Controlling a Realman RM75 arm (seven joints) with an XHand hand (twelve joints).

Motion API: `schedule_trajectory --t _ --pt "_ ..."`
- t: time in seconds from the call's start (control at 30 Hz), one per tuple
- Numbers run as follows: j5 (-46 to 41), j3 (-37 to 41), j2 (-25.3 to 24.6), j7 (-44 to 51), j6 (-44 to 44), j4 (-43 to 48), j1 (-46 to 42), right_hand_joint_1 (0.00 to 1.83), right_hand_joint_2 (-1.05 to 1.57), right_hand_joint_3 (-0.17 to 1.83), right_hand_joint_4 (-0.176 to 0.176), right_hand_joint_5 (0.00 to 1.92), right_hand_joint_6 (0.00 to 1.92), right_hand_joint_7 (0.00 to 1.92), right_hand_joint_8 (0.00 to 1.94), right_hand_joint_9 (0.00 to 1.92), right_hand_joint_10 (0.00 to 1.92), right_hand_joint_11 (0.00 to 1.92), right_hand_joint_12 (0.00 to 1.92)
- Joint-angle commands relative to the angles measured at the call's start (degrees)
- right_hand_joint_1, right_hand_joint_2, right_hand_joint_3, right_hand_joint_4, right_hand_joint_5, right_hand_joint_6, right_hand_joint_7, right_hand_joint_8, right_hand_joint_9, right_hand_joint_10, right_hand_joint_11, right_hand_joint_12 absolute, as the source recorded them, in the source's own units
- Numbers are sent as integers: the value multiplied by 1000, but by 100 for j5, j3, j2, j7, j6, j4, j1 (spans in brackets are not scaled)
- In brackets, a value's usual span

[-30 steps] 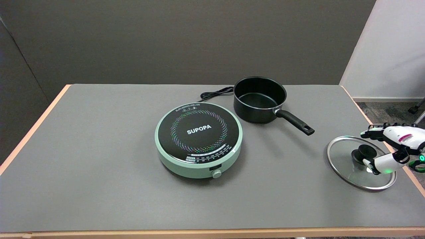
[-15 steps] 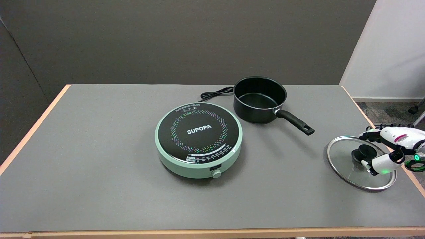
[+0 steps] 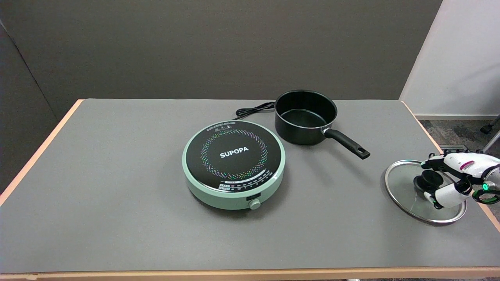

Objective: Pick up the pot lid.

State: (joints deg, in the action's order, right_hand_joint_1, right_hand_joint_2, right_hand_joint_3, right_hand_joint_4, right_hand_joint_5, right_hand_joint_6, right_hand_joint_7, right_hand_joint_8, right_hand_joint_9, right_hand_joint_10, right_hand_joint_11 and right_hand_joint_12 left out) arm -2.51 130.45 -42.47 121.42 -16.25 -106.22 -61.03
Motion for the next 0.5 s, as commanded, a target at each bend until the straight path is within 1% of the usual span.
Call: schedule_trajectory --t 0.03,0.1,0.2,0.27,0.3,0.4,0.43,0.5 --pt "200 -189 119 -22 -186 3 88 771 553 1003 53 497 258 563 200 515 375 279 621" --pt "262 -218 145 -27 -186 3 104 817 594 921 61 561 277 601 211 576 343 320 597" --pt "296 -255 180 -27 -186 25 125 821 605 921 65 577 316 631 206 591 366 329 618" --pt "296 -260 193 -27 -186 35 141 755 630 957 63 569 390 651 242 588 421 325 643" --pt "296 -260 198 -19 -186 37 149 814 641 895 67 594 362 672 227 614 388 339 622" --pt "350 -280 242 -9 -164 70 184 806 684 852 67 609 411 715 272 636 414 350 614" --pt "440 -309 268 -22 -151 78 200 802 703 831 71 620 446 721 324 648 434 356 608" --pt "592 -358 309 -35 -146 86 224 797 750 765 68 640 522 693 540 664 523 384 600"
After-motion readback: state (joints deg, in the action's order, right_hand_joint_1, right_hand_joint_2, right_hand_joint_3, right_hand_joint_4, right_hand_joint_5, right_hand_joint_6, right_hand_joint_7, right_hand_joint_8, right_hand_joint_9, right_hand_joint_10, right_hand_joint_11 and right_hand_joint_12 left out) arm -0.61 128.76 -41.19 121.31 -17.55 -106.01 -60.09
